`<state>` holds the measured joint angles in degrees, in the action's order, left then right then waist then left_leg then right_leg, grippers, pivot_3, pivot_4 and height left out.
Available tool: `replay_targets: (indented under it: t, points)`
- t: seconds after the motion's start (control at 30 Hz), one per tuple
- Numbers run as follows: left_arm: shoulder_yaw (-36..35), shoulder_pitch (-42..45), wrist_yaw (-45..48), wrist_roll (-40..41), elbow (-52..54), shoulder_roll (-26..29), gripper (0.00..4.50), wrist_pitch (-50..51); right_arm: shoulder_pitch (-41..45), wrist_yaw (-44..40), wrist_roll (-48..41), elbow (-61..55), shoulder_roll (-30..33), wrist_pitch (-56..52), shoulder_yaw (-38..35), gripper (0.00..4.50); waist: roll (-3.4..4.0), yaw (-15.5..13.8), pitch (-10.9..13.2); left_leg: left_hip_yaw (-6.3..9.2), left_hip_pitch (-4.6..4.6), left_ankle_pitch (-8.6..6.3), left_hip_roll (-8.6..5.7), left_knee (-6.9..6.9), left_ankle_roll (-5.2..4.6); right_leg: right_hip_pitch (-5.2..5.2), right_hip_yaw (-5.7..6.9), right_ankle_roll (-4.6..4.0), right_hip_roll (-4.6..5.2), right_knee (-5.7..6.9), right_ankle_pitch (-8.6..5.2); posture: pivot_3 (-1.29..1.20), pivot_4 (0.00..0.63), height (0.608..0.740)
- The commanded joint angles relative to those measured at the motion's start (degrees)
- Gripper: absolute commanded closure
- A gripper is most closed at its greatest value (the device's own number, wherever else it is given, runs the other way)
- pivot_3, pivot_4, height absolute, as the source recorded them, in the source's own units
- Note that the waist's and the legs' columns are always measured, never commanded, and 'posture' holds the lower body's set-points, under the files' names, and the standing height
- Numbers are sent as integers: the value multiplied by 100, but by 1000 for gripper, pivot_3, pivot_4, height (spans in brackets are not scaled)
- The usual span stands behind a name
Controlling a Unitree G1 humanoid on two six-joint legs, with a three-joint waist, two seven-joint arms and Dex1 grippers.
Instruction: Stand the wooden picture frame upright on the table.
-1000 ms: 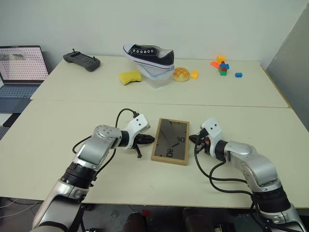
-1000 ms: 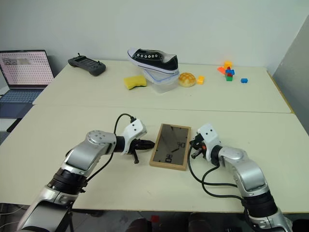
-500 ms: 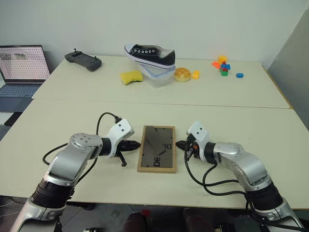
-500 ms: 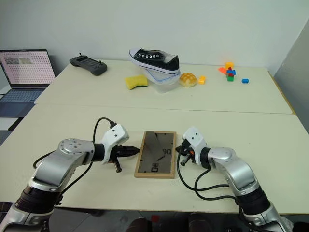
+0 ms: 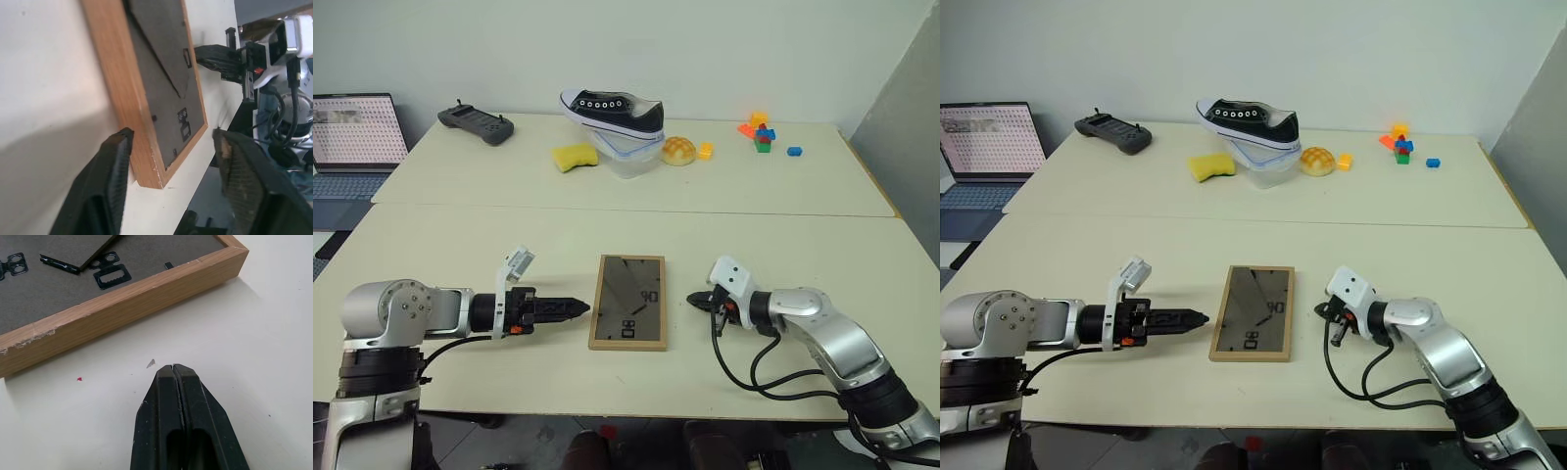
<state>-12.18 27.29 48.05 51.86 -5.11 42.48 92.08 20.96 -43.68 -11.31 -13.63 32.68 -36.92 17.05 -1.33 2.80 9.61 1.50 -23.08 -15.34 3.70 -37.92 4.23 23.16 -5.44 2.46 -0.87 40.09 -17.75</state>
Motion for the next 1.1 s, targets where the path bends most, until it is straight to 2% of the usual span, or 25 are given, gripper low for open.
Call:
replay_targets:
  t: [0.03, 0.17, 0.43, 0.77, 0.93, 1.1]
  points:
    - [271, 72, -500, 683, -236, -63, 817, 42, 109, 84, 32, -200, -205, -25, 72, 4500, 0, 0, 0, 0, 0, 0, 0, 0, 0, 0, 0, 0, 0, 0, 0, 0, 150, 740]
    - [515, -107, -881, 1154, -109, -142, 47, 42, 127, 130, 82, -259, -389, -101, 171, 4500, 0, -1, 0, -1, 0, 1, -1, -1, 1, 0, -1, 0, 2, 1, 0, 0, 150, 740]
    - [417, -284, -1451, 994, -65, -735, 47, 42, 241, 399, 78, -404, -950, -390, 350, 4500, 7, -27, -9, -4, 7, 1, -3, -1, 3, -5, -4, 0, 4, 2, 0, 0, 150, 740]
    - [176, -361, -1804, 892, 284, -1158, 47, 41, 233, 496, 20, -257, -1089, -544, 185, 4500, 6, -129, -13, -2, 8, 2, -16, -5, 3, -17, 1, 0, 18, -4, 0, 0, 150, 740]
    - [2, -408, -1717, 1102, 352, -1010, 836, 42, 240, 535, 125, -60, -978, -410, 49, 4500, 6, -110, -13, -2, 9, 2, -15, -4, 3, -17, 1, 1, 17, -4, 0, 0, 150, 740]
    - [-92, -400, -1620, 1296, 449, -854, 1977, 42, 380, 609, 155, 202, -820, -224, -288, 4500, 6, -89, -12, -4, 7, 1, -11, -1, 3, -10, -2, 0, 13, -3, 0, 0, 150, 740]
